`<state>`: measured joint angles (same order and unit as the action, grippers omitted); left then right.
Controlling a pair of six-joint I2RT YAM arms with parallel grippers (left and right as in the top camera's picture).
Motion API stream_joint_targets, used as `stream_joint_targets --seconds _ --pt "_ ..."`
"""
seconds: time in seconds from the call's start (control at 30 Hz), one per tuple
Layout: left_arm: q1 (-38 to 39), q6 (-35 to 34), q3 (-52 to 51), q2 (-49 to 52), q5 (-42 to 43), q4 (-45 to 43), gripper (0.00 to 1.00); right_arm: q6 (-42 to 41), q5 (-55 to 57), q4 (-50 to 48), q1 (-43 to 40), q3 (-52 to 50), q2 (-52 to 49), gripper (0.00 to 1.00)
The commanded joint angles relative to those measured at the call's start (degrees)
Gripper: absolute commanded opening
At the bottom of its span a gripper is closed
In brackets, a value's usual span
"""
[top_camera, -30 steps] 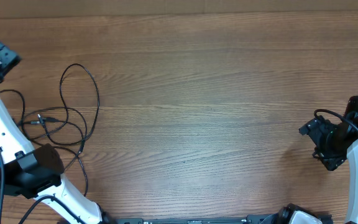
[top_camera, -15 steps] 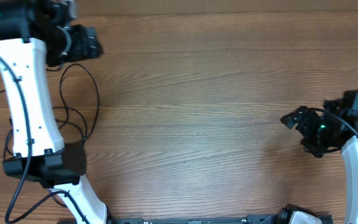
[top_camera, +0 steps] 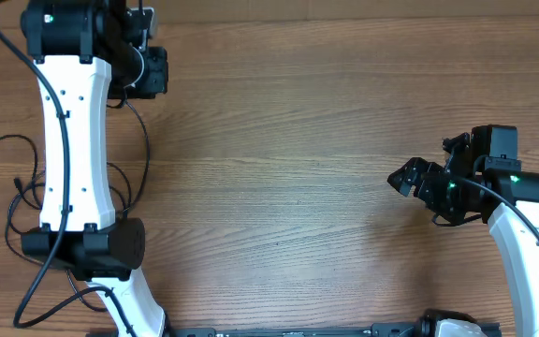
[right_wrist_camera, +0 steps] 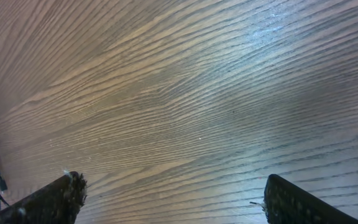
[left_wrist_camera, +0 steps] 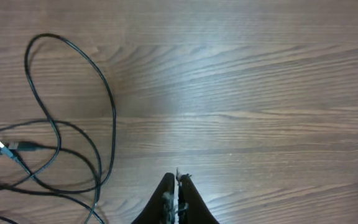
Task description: Untangle cables
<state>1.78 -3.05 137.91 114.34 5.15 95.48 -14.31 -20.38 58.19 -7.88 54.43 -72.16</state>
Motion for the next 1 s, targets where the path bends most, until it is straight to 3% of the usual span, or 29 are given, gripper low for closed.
stream_joint_targets --seconds 0.0,0.53,0.97 --pt "-0.37 -0.74 -6.08 -1.20 -1.40 -3.06 0.04 0.87 0.42 -0.09 0.22 0.81 0.13 0.91" --pt "-3.54 -0.76 -37.44 -1.20 -4.07 -27.08 0.04 0.87 0.42 1.31 0.22 0.81 0.13 0.91" --pt "-6.38 -0.79 -51.95 -1.20 -3.72 -42.10 0.04 0.90 0.39 1.84 0.22 0.81 0.13 0.90"
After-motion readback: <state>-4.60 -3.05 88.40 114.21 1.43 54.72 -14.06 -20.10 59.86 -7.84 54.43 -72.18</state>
